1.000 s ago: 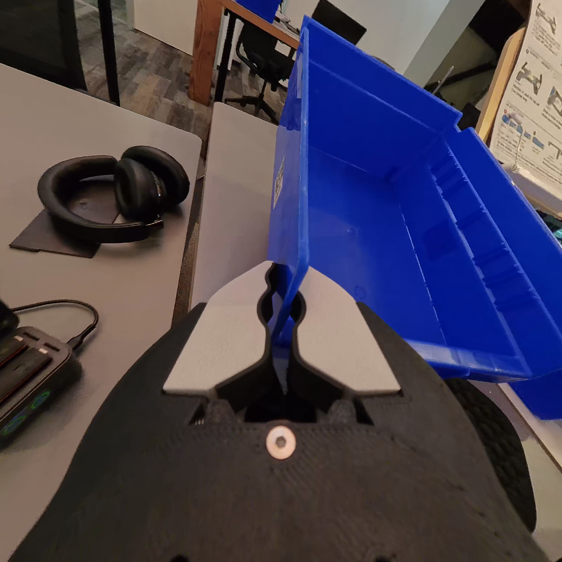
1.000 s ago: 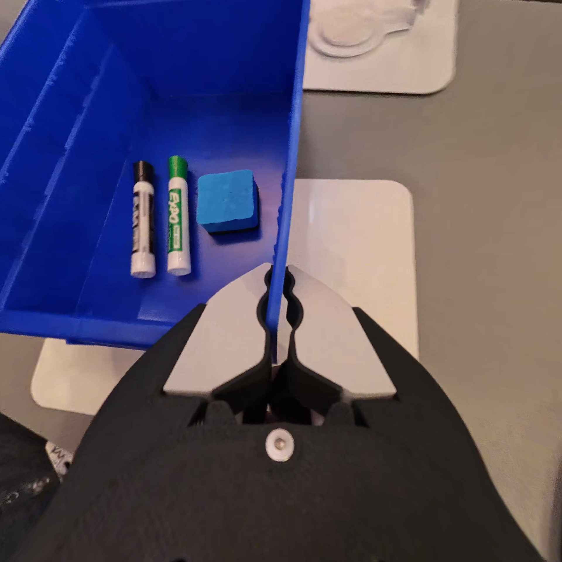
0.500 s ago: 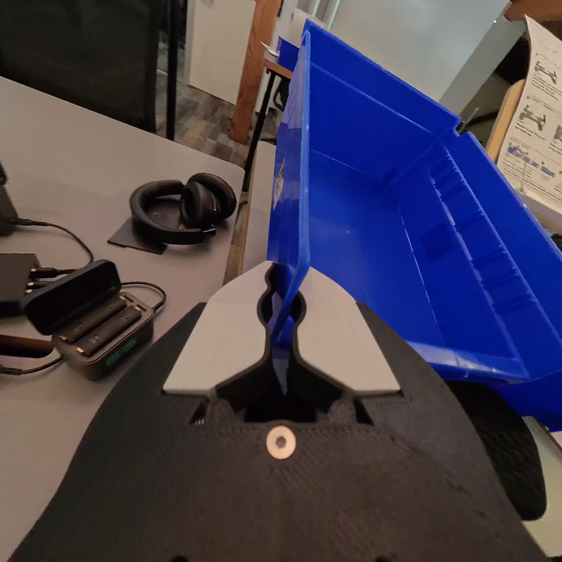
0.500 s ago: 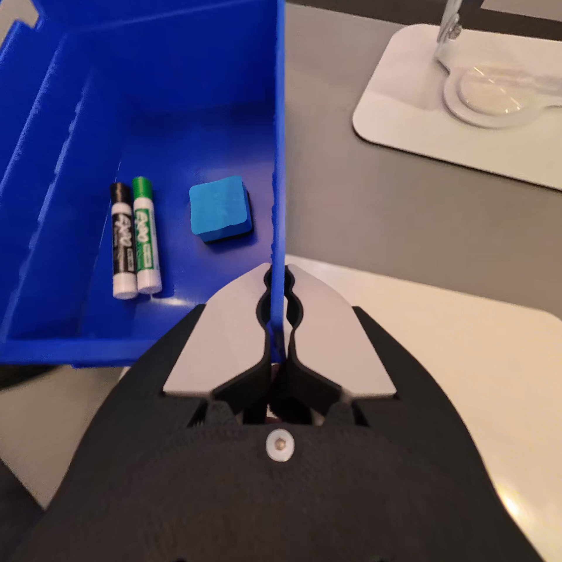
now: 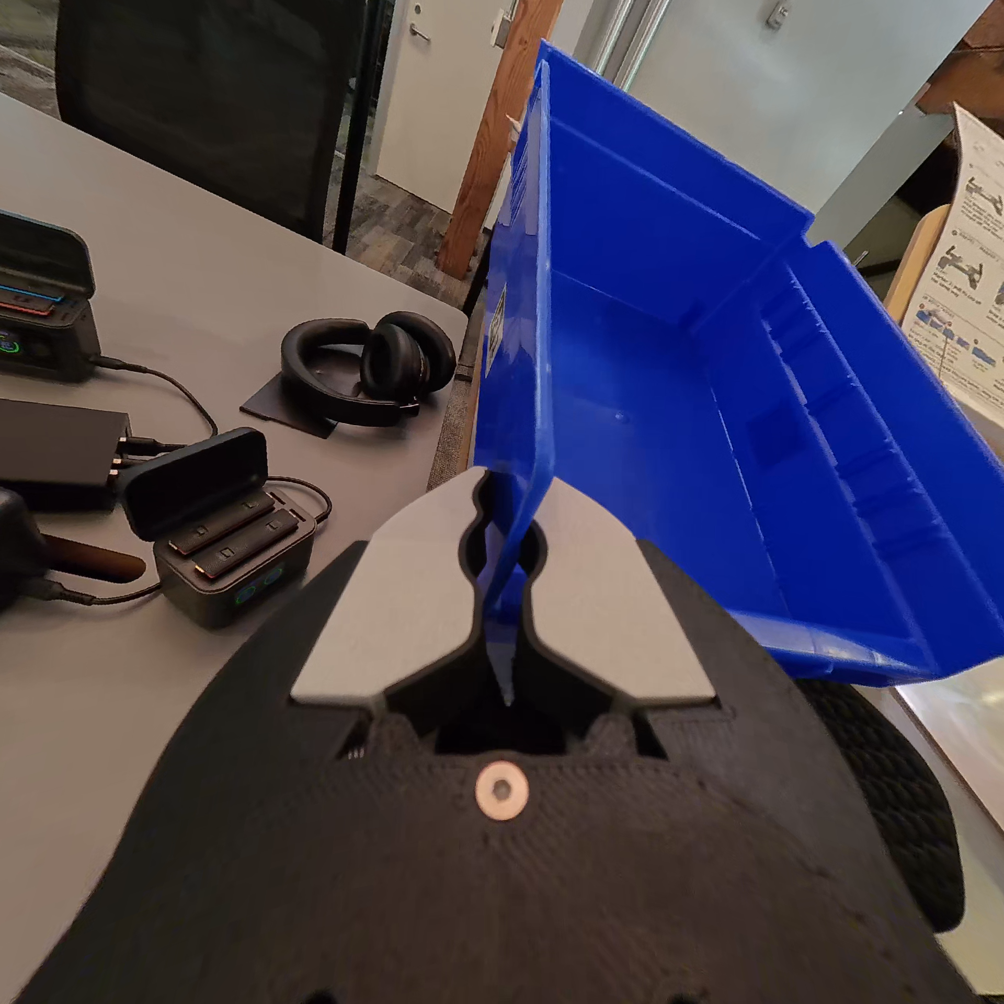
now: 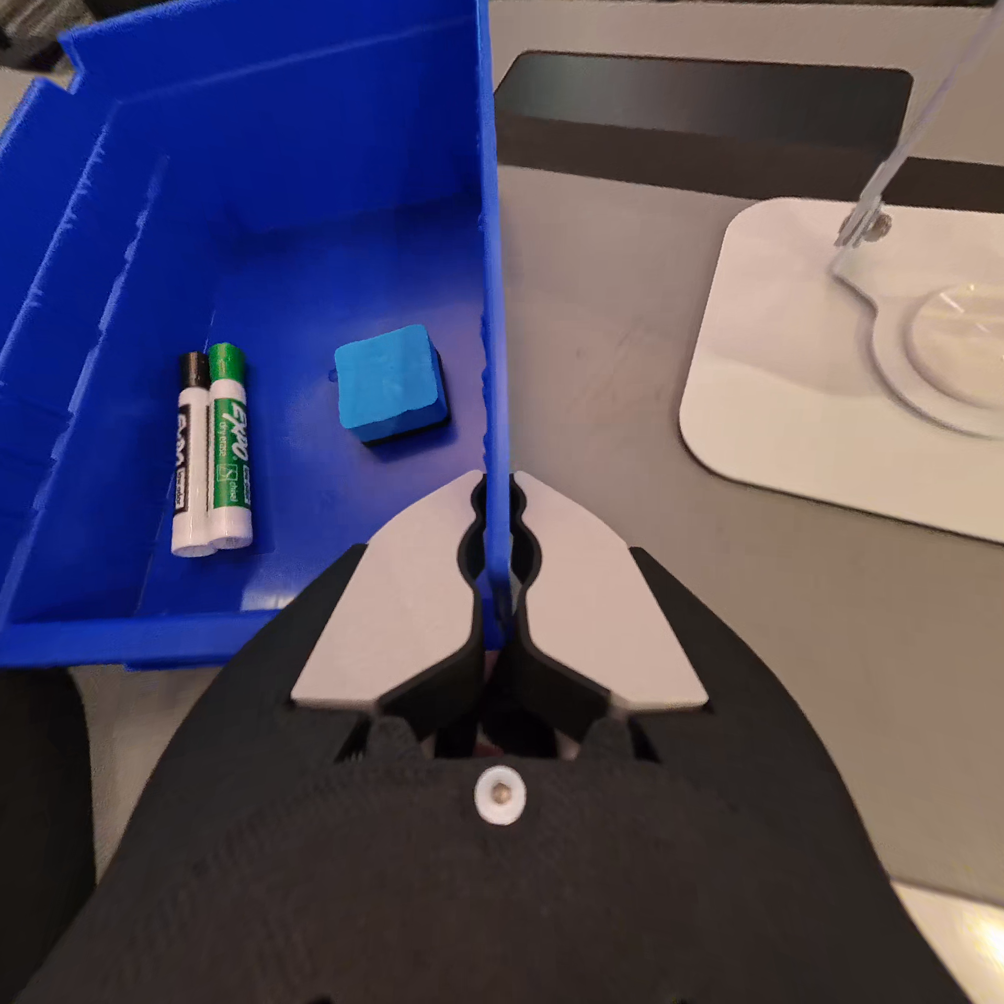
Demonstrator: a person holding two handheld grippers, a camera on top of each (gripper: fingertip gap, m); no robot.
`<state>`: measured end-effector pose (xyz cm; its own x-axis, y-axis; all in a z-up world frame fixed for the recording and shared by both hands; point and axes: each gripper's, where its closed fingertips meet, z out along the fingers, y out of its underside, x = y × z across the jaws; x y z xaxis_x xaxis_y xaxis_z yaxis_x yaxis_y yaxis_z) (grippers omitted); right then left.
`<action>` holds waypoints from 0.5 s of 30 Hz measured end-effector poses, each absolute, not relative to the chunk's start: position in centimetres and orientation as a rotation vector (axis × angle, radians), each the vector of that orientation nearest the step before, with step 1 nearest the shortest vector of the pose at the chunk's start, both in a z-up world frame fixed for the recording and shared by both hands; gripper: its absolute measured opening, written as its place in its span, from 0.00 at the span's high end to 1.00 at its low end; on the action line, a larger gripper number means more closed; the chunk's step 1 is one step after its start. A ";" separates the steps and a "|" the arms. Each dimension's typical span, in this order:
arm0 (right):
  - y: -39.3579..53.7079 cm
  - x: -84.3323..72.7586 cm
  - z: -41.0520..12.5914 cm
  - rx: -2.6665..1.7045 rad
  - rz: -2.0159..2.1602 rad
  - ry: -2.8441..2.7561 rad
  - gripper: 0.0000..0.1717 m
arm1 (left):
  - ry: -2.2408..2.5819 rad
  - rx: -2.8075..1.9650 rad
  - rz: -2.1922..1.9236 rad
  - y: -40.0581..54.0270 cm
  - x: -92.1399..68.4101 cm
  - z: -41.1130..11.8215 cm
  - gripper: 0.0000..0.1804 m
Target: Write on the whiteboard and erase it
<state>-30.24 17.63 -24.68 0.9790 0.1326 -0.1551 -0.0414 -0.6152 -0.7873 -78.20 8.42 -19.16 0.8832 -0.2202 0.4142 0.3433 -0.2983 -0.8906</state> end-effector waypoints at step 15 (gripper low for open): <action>22.4 -39.4 -23.9 -2.088 0.471 0.112 0.85 | -0.051 -1.780 -0.576 6.4 -75.6 -17.9 0.96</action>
<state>-39.42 22.44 -23.86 0.9214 0.1065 -0.3736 -0.2628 -0.5374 -0.8013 -75.64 6.42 -17.86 0.8764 -0.2601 0.4054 0.3275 -0.2953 -0.8975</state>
